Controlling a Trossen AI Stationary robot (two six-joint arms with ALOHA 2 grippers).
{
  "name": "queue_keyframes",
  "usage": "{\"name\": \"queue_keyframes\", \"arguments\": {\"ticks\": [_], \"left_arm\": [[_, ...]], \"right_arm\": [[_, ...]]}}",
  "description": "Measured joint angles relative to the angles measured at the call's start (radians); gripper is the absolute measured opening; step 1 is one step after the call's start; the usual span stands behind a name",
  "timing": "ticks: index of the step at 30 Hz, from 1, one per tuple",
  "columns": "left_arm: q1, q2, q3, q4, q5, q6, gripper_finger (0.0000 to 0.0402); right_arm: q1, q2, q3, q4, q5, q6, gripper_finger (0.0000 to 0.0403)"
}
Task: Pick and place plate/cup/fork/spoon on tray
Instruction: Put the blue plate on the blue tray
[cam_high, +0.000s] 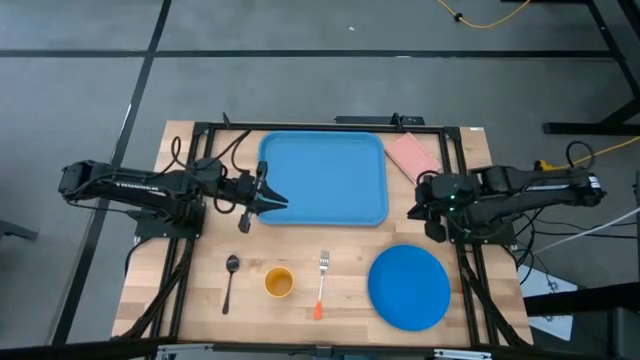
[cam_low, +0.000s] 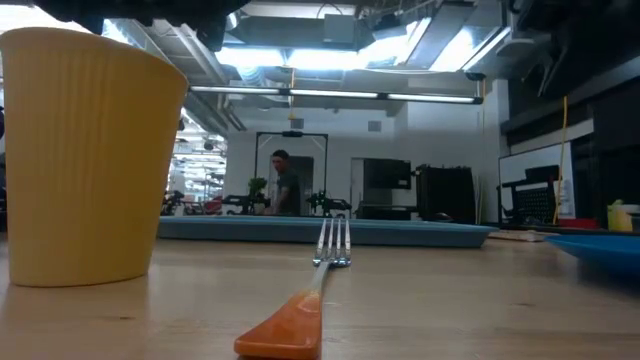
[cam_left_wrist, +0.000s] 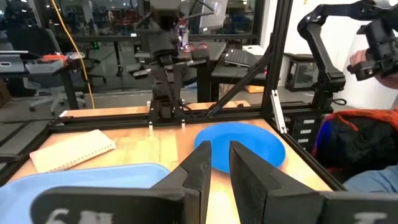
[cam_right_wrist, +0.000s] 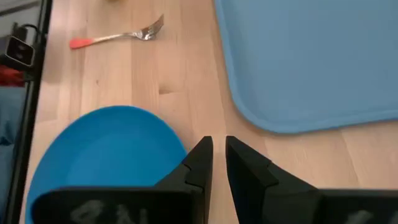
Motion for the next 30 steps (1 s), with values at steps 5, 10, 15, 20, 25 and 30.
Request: {"name": "queue_keyframes", "arguments": {"ticks": [5,10,15,20,25,30], "left_arm": [[0.000,0.000,0.000,0.000,-0.002,0.000,0.0051],[0.000,0.000,0.000,0.000,-0.002,0.000,0.0051],[0.000,0.000,0.000,0.000,-0.003,0.000,0.0051],[0.000,0.000,0.000,-0.001,-0.008,0.000,0.0051],[0.000,0.000,0.000,-0.005,-0.012,0.000,0.0051],[0.000,0.000,0.000,-0.005,-0.012,0.000,0.0051]], "right_arm": [[-0.001,0.085,0.000,-0.030,-0.002,0.022,0.0051],[-0.001,0.192,-0.019,-0.043,-0.005,0.036,0.0051],[-0.001,0.310,-0.038,-0.044,-0.006,0.036,0.0051],[-0.001,0.405,-0.039,-0.037,0.022,0.051,0.0051],[-0.001,0.453,-0.039,-0.029,0.016,0.031,0.0051],[0.000,0.457,-0.039,0.020,0.014,0.030,0.0051]]}}
